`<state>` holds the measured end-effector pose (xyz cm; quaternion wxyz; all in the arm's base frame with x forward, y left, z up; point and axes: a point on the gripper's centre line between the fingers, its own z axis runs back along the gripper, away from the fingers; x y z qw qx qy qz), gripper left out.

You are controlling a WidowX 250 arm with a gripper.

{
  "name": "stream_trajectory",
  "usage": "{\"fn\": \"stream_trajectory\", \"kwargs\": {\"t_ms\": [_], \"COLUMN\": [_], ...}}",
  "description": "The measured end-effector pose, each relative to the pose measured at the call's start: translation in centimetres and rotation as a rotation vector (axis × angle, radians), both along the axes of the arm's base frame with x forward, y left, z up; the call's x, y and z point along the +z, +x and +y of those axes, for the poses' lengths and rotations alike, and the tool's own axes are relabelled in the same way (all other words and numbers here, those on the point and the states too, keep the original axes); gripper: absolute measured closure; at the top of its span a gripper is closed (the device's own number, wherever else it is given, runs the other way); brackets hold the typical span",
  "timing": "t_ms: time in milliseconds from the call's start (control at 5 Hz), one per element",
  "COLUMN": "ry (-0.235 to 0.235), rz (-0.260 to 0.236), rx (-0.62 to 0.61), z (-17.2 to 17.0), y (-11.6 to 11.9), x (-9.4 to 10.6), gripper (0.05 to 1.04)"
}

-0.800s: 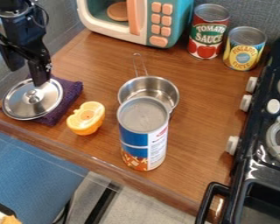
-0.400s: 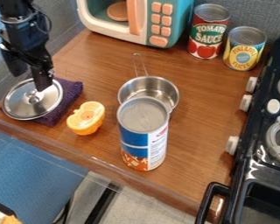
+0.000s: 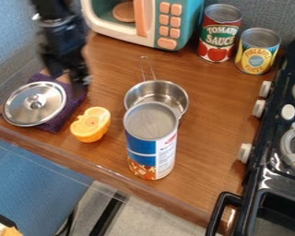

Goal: Move the silver poel to the left side of the table

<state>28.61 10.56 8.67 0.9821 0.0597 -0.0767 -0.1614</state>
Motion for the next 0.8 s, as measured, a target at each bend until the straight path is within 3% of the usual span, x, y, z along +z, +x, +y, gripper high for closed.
{"fn": "stream_trajectory", "kwargs": {"t_ms": [400, 800], "ry": [-0.011, 0.003], "rz": [-0.079, -0.035], "rx": [-0.105, -0.054], "z": [-9.2, -13.5], "y": [4.4, 5.8], "x": [1.5, -1.7], "gripper": [0.083, 0.083]}}
